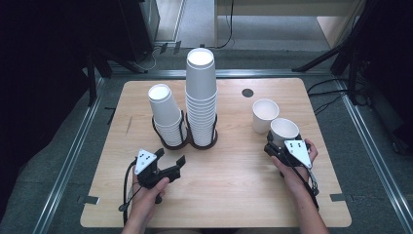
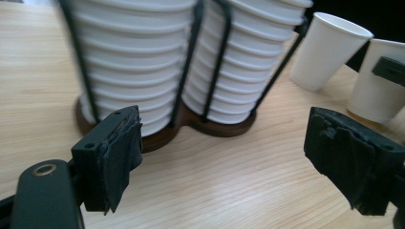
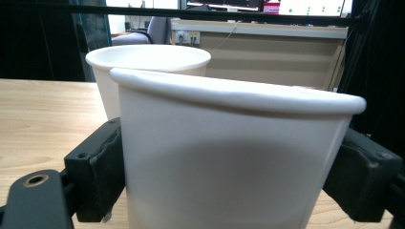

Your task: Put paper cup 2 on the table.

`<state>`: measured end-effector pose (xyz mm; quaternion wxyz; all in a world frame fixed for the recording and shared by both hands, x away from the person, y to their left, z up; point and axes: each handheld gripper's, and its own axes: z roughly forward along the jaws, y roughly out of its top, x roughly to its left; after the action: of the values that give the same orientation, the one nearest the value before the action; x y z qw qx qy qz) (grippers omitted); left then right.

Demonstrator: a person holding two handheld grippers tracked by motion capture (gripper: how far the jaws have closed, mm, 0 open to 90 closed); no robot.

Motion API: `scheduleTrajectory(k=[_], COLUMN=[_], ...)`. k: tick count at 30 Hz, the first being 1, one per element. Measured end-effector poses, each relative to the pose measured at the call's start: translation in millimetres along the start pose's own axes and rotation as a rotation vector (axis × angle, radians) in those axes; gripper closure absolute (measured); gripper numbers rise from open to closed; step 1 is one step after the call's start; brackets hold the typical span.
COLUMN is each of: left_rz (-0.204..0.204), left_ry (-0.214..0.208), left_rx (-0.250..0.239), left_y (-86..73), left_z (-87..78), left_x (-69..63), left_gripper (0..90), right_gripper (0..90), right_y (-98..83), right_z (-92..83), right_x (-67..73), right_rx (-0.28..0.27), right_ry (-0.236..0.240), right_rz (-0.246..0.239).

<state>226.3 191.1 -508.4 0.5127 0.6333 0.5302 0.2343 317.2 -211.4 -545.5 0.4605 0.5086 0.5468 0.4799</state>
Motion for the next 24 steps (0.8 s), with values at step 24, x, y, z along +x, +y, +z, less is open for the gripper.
scheduleTrajectory(k=[24], left_rz=[-0.025], left_ry=[0.226], left_rx=[-0.101], left_y=[-35.7], left_z=[-59.1], left_x=[64.9], left_gripper=[13.2], right_gripper=[12.1], right_y=[-2.4], right_z=[-26.6], right_x=[-2.7], right_rx=[0.051], right_ry=[0.054], right_rz=[-0.069])
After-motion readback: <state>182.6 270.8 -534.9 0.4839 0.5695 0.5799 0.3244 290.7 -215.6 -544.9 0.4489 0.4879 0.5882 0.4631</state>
